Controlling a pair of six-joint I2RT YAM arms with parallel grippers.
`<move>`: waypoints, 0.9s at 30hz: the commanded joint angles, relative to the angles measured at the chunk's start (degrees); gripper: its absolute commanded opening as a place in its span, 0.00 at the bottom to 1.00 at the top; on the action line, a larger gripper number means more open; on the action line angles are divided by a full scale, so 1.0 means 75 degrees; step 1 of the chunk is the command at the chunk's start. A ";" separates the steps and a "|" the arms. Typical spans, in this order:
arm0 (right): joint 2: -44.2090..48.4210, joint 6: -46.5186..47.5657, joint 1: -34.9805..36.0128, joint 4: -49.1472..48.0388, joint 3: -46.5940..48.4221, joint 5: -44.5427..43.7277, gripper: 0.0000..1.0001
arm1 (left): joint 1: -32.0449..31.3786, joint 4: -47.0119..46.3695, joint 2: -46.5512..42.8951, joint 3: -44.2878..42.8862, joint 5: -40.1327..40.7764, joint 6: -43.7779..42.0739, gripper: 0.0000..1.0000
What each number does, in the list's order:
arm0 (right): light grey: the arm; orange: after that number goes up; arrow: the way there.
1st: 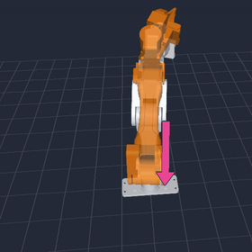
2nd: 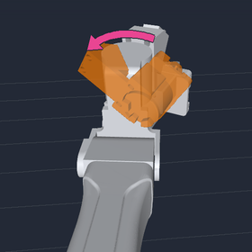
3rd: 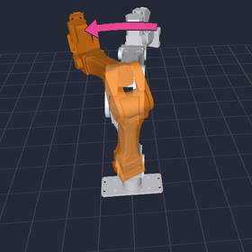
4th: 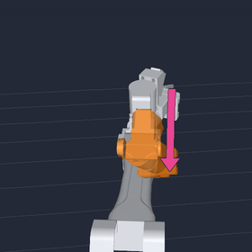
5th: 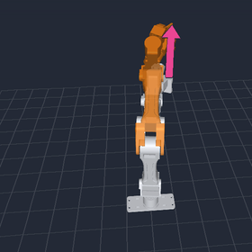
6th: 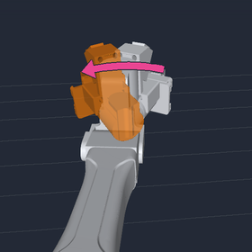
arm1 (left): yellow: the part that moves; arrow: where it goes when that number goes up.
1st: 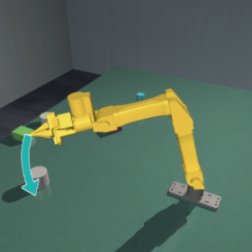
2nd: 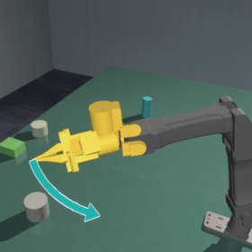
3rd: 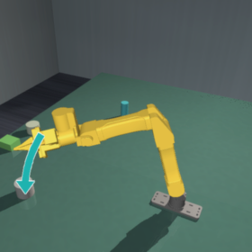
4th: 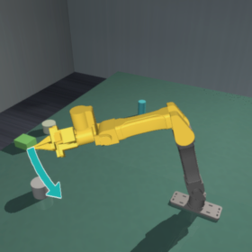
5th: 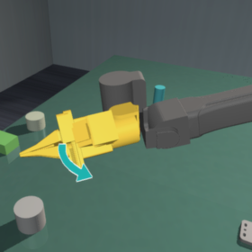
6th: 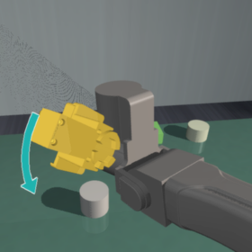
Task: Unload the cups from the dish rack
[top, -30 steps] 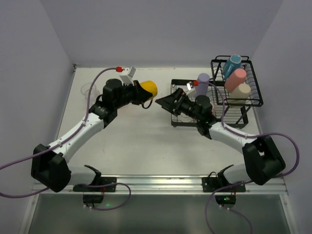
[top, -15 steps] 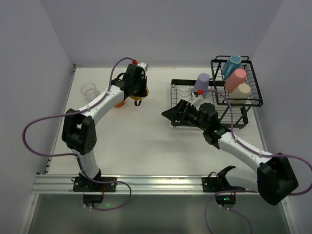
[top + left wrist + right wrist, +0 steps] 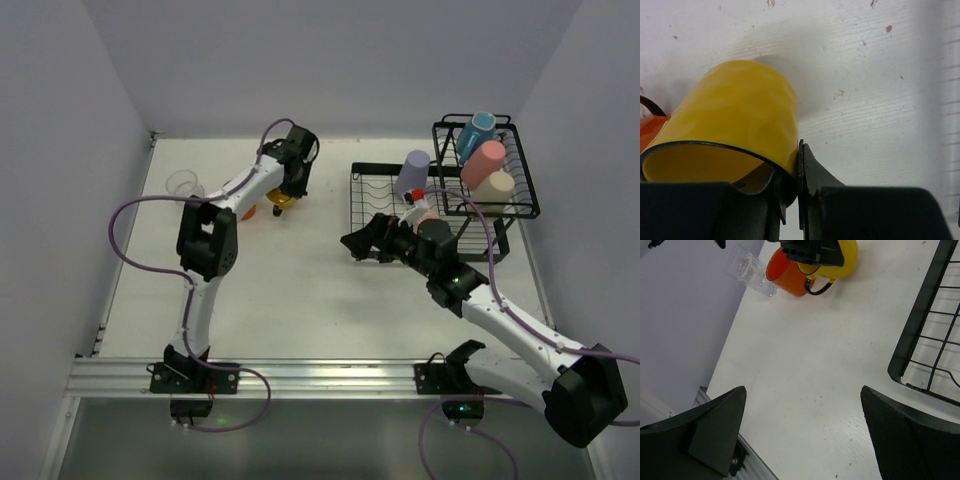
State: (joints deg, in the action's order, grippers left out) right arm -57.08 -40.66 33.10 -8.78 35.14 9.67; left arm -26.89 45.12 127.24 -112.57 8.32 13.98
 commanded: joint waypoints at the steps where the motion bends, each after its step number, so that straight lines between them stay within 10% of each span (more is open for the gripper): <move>1: 0.0146 0.0324 0.0075 0.0150 0.0214 -0.0282 0.99 | 0.0070 0.0698 0.0225 -0.0797 0.0321 -0.0469 0.00; 11: 0.0134 0.0430 0.0086 0.0279 0.0284 -0.0364 0.99 | 0.0199 0.1050 0.0554 -0.1033 0.0426 -0.0680 0.10; 27: -0.0123 0.1648 0.0110 0.2152 0.1408 -0.2073 0.99 | 0.0234 0.0874 0.0168 -0.0787 0.1106 -0.0587 0.61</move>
State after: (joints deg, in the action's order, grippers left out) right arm -57.25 -32.27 33.74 2.66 42.02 -0.56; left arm -25.61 51.55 131.76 -117.84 15.49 10.57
